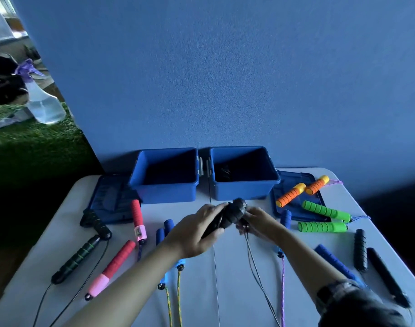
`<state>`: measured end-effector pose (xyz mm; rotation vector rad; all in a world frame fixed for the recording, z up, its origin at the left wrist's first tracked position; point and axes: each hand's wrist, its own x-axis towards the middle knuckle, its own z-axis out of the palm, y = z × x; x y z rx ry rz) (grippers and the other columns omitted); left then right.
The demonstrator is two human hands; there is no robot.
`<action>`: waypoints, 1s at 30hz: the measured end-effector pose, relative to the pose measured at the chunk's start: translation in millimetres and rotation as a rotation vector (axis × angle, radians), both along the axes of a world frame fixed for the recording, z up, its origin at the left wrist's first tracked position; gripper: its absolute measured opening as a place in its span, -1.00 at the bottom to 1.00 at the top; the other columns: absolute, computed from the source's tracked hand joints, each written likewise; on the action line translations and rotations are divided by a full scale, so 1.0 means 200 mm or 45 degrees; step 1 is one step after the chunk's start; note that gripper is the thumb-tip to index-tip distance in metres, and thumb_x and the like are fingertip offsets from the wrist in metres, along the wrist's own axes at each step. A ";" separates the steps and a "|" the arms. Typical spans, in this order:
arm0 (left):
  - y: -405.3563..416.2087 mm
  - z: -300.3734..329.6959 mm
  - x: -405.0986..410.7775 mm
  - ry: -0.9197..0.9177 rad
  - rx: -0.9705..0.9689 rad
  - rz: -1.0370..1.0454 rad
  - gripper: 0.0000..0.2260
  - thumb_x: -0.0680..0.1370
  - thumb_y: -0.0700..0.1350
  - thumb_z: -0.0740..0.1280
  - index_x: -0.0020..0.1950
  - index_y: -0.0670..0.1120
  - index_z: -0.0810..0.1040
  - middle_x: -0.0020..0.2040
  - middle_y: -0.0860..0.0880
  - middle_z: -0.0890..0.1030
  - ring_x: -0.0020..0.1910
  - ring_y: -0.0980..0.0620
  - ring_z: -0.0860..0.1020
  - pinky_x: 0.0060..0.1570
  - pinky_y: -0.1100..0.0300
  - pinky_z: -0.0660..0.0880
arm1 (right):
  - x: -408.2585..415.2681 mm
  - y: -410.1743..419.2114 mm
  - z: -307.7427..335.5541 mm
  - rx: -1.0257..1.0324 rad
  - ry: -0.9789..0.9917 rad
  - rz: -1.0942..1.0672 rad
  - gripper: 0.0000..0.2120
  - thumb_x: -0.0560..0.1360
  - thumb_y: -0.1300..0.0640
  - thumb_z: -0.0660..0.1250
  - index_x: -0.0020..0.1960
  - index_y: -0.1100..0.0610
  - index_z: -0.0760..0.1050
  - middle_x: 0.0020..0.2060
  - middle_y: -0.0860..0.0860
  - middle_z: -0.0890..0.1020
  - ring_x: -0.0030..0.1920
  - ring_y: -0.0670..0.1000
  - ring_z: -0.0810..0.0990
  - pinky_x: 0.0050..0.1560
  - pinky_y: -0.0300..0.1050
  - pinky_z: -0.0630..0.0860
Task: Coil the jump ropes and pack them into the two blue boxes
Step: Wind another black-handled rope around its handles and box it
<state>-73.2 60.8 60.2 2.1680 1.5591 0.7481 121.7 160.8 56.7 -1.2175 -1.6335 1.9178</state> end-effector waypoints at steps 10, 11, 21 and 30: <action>0.12 0.03 -0.03 -0.485 -0.230 0.696 -0.44 0.43 0.26 0.11 0.45 0.35 0.21 0.21 0.08 0.53 0.13 0.00 0.53 0.11 0.11 0.40 | -0.24 -0.34 -0.04 0.001 -0.339 0.070 -0.79 0.63 0.17 0.04 0.17 0.18 0.38 -0.38 0.07 0.41 -0.57 -0.04 0.46 -0.55 -0.17 0.52; 0.11 0.02 -0.03 -0.438 -0.219 0.703 -0.45 0.44 0.25 0.09 0.46 0.34 0.21 0.17 0.07 0.52 0.10 -0.01 0.54 0.09 0.09 0.41 | -0.25 -0.37 -0.04 0.014 -0.394 0.076 -0.80 0.62 0.18 0.05 0.15 0.21 0.37 -0.39 0.09 0.42 -0.60 -0.04 0.47 -0.56 -0.17 0.52; 0.16 -0.02 -0.02 0.007 -0.018 0.984 -0.61 0.60 0.09 0.14 0.33 -0.11 0.37 0.14 -0.16 0.51 -0.03 -0.26 0.57 -0.14 -0.02 0.47 | -0.25 -0.52 0.00 0.604 -0.786 0.227 -0.77 0.63 0.00 0.03 -0.16 0.08 0.22 -0.13 0.24 0.55 -0.25 0.17 0.40 -0.27 -0.05 0.31; 0.16 -0.10 -0.11 0.168 0.026 0.987 -0.46 0.53 0.20 -0.02 0.16 -0.16 0.53 -0.25 -0.22 0.53 -0.44 -0.25 0.54 -0.51 0.11 0.40 | -0.12 -0.43 0.13 0.960 -0.841 0.274 -0.82 0.59 0.17 0.07 -0.17 0.18 0.34 -0.21 0.23 0.54 -0.27 0.25 0.43 -0.26 0.04 0.40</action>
